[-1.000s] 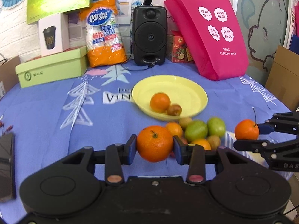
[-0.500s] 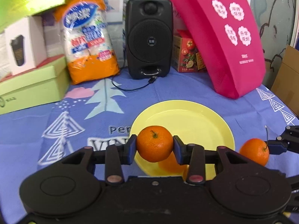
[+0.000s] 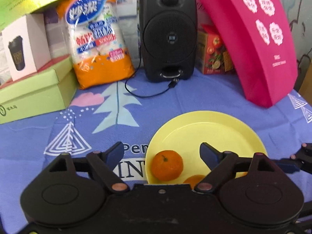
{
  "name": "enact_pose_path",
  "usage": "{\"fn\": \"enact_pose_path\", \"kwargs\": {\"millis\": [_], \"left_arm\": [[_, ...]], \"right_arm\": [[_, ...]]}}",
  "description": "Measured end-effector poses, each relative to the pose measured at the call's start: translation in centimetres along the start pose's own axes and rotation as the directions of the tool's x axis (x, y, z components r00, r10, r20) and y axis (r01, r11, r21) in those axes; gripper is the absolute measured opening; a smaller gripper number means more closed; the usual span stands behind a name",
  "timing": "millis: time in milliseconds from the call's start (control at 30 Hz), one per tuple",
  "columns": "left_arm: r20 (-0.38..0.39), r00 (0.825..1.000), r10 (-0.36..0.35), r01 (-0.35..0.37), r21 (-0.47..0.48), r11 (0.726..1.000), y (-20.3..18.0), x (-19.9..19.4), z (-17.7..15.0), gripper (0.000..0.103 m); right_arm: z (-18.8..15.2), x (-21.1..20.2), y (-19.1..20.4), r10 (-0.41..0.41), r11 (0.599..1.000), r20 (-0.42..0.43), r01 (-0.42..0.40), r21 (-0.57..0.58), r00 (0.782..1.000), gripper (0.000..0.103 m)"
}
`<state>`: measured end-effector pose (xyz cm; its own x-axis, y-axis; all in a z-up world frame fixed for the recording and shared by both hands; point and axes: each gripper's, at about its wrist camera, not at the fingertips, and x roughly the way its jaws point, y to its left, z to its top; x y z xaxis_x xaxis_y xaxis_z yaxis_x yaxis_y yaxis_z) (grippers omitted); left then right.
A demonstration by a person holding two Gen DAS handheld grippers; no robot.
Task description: Organize fruits
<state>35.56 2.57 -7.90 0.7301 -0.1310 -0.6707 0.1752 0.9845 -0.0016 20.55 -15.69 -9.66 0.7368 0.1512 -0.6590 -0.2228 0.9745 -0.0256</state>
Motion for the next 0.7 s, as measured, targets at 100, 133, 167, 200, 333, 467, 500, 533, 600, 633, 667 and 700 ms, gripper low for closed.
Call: {"fn": "enact_pose_path", "kwargs": {"millis": [100, 133, 167, 200, 333, 467, 500, 533, 600, 633, 667, 700], "left_arm": [[0.035, 0.999, 0.011, -0.011, -0.008, 1.000, 0.2, -2.2, -0.6, 0.086], [0.046, 0.999, 0.010, -0.010, -0.013, 1.000, 0.3, -2.9, -0.9, 0.086], [0.059, 0.998, 0.008, -0.007, -0.021, 1.000, 0.5, -3.8, -1.4, 0.087], [0.071, 0.997, 0.008, -0.006, -0.027, 1.000, 0.6, -4.7, -2.0, 0.089], [0.102, 0.994, 0.029, -0.025, -0.043, 0.999, 0.8, -7.8, -4.6, 0.090], [0.148, 0.986, 0.082, -0.070, -0.085, 0.994, 1.3, -11.0, -7.7, 0.090], [0.155, 0.984, 0.093, -0.077, -0.101, 0.992, 1.5, -11.8, -8.7, 0.090], [0.154, 0.984, 0.095, -0.077, -0.115, 0.990, 1.7, -12.3, -9.5, 0.090], [0.138, 0.986, 0.097, -0.079, -0.134, 0.988, 2.0, -13.1, -10.9, 0.090], [0.130, 0.986, 0.100, -0.082, -0.136, 0.987, 1.9, -13.3, -11.5, 0.090], [0.120, 0.987, 0.106, -0.090, -0.133, 0.987, 2.0, -13.6, -12.3, 0.090], [0.111, 0.987, 0.114, -0.099, -0.129, 0.987, 1.9, -13.7, -12.9, 0.090]], "right_arm": [[0.0, -0.7, 0.0, -0.011, 1.000, 0.023, 0.011, 0.006, 1.000, 0.045], [0.0, -1.1, 0.0, -0.014, 1.000, 0.029, 0.014, 0.008, 0.999, 0.045], [-0.1, -1.4, 0.0, -0.016, 1.000, 0.036, 0.016, 0.008, 0.999, 0.045], [-0.2, -1.9, 0.1, -0.017, 1.000, 0.044, 0.017, 0.008, 0.999, 0.045], [-0.9, -4.2, 0.1, -0.023, 1.000, 0.076, 0.022, 0.020, 0.997, 0.051], [-2.2, -6.6, -0.1, -0.013, 0.998, 0.115, 0.005, 0.068, 0.993, 0.055], [-2.6, -7.3, -0.2, -0.005, 0.996, 0.124, -0.005, 0.084, 0.992, 0.055], [-3.0, -7.9, -0.3, -0.002, 0.995, 0.131, -0.010, 0.095, 0.991, 0.055], [-3.6, -8.9, -0.4, -0.011, 0.995, 0.130, -0.002, 0.099, 0.991, 0.056], [-3.9, -9.2, -0.4, -0.020, 0.995, 0.124, 0.008, 0.098, 0.992, 0.056], [-4.3, -9.4, -0.4, -0.027, 0.995, 0.114, 0.016, 0.099, 0.993, 0.056], [-4.7, -9.6, -0.4, -0.030, 0.995, 0.106, 0.019, 0.100, 0.994, 0.056]]}}
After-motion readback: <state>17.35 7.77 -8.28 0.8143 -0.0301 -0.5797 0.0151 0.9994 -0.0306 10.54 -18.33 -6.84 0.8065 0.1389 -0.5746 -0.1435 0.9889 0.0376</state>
